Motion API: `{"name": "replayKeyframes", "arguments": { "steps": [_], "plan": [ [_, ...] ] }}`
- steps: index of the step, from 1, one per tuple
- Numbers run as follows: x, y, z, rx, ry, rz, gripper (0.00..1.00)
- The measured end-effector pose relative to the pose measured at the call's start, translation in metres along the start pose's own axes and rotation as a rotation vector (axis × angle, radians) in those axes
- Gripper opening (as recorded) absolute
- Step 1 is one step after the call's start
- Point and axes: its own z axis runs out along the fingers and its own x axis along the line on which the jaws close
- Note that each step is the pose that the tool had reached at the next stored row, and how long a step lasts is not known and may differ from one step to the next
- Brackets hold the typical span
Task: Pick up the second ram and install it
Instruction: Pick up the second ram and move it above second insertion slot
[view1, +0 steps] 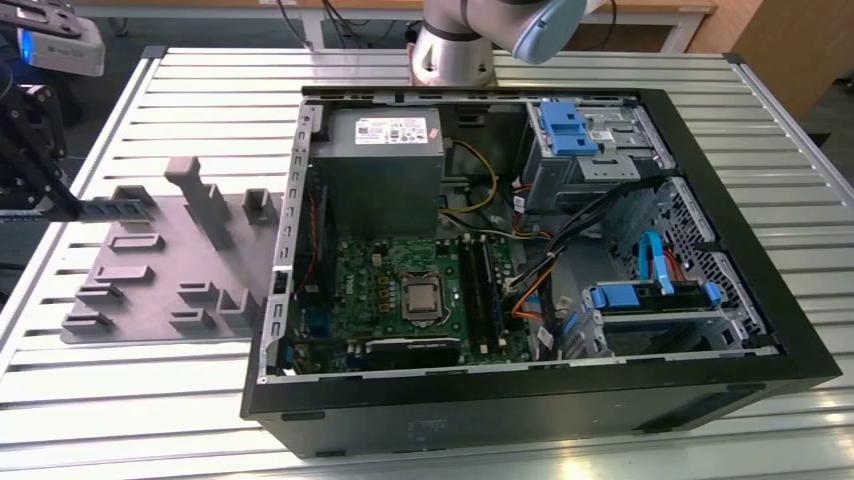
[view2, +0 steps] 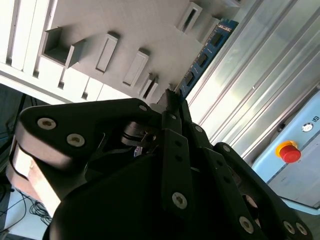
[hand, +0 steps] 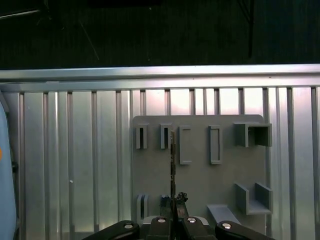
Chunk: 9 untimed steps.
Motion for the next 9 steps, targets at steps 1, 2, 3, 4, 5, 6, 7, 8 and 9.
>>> {"name": "replayKeyframes", "arguments": {
  "steps": [1, 2, 3, 4, 5, 6, 7, 8, 9],
  "plan": [
    [0.0000, 0.0000, -0.0011, -0.0001, 0.0000, 0.000, 0.14],
    [0.0000, 0.0000, -0.0020, 0.0000, 0.0000, 0.000, 0.14],
    [0.0000, 0.0000, -0.0028, 0.0000, 0.0000, 0.000, 0.14],
    [0.0000, 0.0000, -0.0036, 0.0000, 0.0000, 0.000, 0.14],
    [0.0000, 0.0000, -0.0045, 0.0000, 0.0000, 0.000, 0.14],
    [0.0000, 0.0000, -0.0056, 0.0000, 0.0000, 0.000, 0.14],
    [0.0000, 0.0000, -0.0066, 0.0000, 0.0000, 0.000, 0.14],
    [0.0000, 0.0000, -0.0078, 0.0001, -0.0001, 0.000, 0.14],
    [0.0000, 0.0000, -0.0091, 0.0000, 0.0000, 0.000, 0.14]
  ]
}}
